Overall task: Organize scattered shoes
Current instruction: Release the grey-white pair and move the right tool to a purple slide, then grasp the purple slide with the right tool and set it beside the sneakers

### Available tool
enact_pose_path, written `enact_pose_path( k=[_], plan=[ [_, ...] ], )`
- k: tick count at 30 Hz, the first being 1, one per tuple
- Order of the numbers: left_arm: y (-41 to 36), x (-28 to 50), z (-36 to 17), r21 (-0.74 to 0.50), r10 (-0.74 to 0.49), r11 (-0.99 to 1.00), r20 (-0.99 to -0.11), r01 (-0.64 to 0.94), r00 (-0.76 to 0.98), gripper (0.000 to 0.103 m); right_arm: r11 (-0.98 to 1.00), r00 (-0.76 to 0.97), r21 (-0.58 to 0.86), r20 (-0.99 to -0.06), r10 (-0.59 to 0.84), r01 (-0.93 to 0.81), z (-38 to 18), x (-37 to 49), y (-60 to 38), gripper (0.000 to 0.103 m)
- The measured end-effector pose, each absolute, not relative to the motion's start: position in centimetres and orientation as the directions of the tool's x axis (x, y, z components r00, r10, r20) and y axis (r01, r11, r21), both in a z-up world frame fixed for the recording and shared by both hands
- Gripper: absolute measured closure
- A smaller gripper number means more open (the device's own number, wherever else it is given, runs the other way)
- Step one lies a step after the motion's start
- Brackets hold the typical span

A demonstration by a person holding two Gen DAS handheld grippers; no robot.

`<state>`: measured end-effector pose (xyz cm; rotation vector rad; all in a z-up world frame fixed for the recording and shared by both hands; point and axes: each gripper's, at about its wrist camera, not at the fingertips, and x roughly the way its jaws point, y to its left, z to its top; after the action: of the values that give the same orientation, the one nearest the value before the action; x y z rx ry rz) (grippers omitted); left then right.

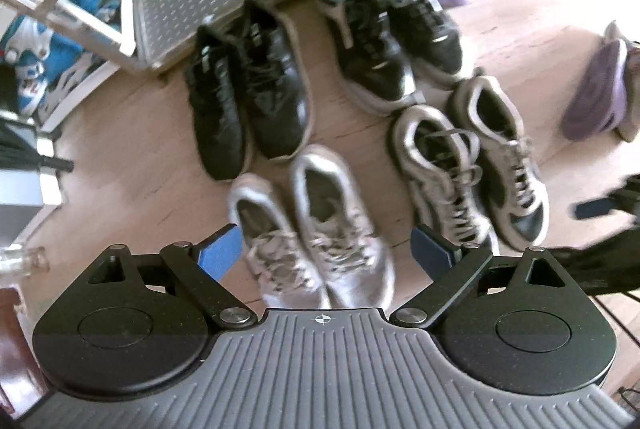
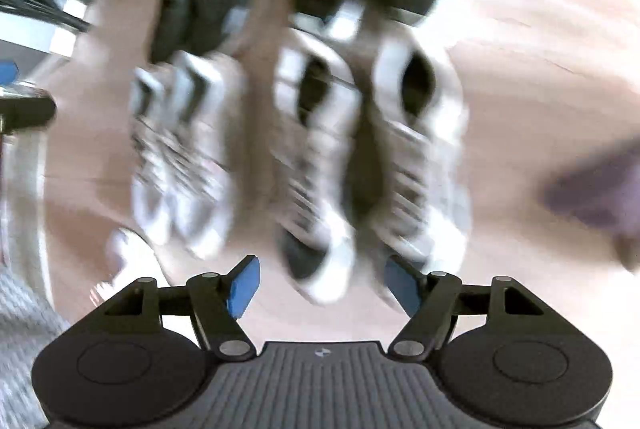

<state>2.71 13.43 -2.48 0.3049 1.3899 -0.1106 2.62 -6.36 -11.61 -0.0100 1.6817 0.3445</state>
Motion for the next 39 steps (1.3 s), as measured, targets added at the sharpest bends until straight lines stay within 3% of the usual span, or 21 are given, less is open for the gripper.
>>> enact_pose_path(
  k=[4, 7, 11, 15, 19, 22, 24, 27, 34, 37, 39],
  plan=[
    [9.5, 1.8, -0.4, 0.154, 0.079, 0.94, -0.966, 0.303, 0.245, 0.008, 0.973, -0.137, 0.222, -0.968, 0.213, -0.058, -9.7, 0.0, -12.8, 0.025],
    [7.1, 1.1, 0.4, 0.147, 0.069, 0.941, -0.966, 0.306, 0.251, 0.008, 0.968, -0.117, 0.241, -0.962, 0.248, 0.068, -10.7, -1.0, -15.3, 0.025],
    [5.3, -0.3, 0.2, 0.107, 0.048, 0.957, -0.974, 0.269, 0.22, 0.008, 0.961, -0.104, 0.264, -0.957, 0.271, 0.078, -11.2, -0.3, -14.6, 0.028],
    [4.7, -1.2, -1.9, 0.035, -0.009, 0.974, -0.981, 0.224, 0.194, 0.008, 0.963, -0.041, 0.269, -0.962, 0.269, 0.012, -10.4, 0.6, -14.0, 0.04],
    [4.3, -0.3, -4.3, 0.022, -0.005, 0.978, -0.992, 0.209, 0.126, 0.011, 0.961, -0.039, 0.278, -0.96, 0.277, -0.018, -11.2, 1.1, -14.0, 0.066],
    [3.3, 1.3, -4.3, 0.033, -0.003, 0.976, -0.986, 0.216, 0.165, 0.011, 0.955, -0.044, 0.296, -0.954, 0.297, 0.018, -12.0, 1.7, -14.7, 0.067],
    [2.7, 2.1, -3.9, 0.015, -0.024, 0.977, -0.984, 0.213, 0.179, 0.01, 0.958, -0.006, 0.284, -0.959, 0.285, 0.048, -12.1, 2.6, -15.7, 0.066],
    [1.5, 3.0, -3.5, -0.017, -0.062, 0.973, -0.98, 0.229, 0.191, 0.009, 0.968, 0.058, 0.227, -0.973, 0.222, 0.107, -12.3, 4.5, -18.0, 0.049],
    [-0.3, 4.1, -4.7, 0.014, -0.037, 0.96, -0.984, 0.279, 0.176, 0.009, 0.961, 0.08, 0.085, -0.995, 0.066, 0.264, -15.3, 8.8, -23.0, 0.035],
    [0.2, 4.5, -5.3, 0.022, -0.021, 0.966, -0.986, 0.256, 0.163, 0.009, 0.969, 0.069, 0.064, -0.996, 0.049, 0.24, -17.4, 10.4, -22.6, 0.025],
    [0.7, 4.6, -5.9, 0.031, -0.006, 0.969, -0.989, 0.245, 0.148, 0.009, 0.982, 0.045, 0.013, -0.999, 0.005, 0.186, -19.4, 11.6, -21.9, 0.024]
  ],
)
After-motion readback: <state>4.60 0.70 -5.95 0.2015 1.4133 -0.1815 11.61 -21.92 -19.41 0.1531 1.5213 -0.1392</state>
